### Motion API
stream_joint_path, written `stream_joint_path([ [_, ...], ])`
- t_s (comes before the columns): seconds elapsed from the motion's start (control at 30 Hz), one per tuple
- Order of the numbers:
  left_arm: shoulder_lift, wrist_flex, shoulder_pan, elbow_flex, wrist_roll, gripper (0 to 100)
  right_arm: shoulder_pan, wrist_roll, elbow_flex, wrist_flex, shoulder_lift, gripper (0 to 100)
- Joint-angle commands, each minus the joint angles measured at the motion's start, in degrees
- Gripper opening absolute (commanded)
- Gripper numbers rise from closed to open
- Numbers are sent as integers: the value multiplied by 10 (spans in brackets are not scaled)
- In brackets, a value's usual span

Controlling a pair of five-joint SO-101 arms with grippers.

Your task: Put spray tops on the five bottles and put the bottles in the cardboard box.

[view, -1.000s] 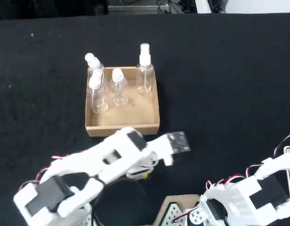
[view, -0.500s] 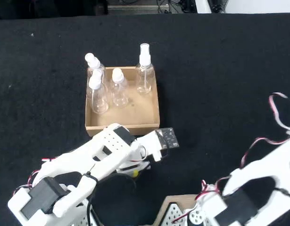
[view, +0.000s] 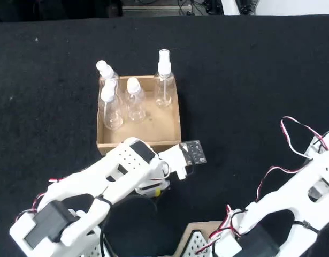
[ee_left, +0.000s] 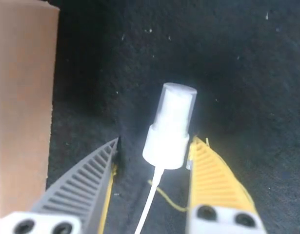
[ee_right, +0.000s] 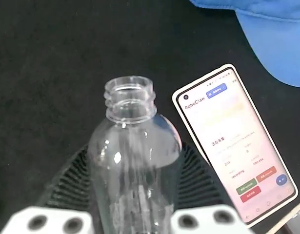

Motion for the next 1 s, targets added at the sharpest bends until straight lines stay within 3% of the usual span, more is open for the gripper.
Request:
stream_joint_path([
  [0.0,30,-24,-2,-26,-3,206,-11,-3,-3,-15,-36,11],
  [0.2,65,-20,0,-39,-3,196,-7,-2,-2,-15,-35,11],
  [0.43,65,33,16,-74,-3,63,-9,-3,-1,-15,-34,11],
  [0.7,70,46,32,-73,27,55,-6,-2,-1,-15,-34,11],
  [0.8,70,35,31,-70,72,112,-6,-2,0,-15,-34,11],
  [0.9,66,34,30,-70,72,227,-6,-2,0,-15,-34,11],
  [0.97,65,32,34,-74,69,232,-6,-2,0,-15,-34,11],
])
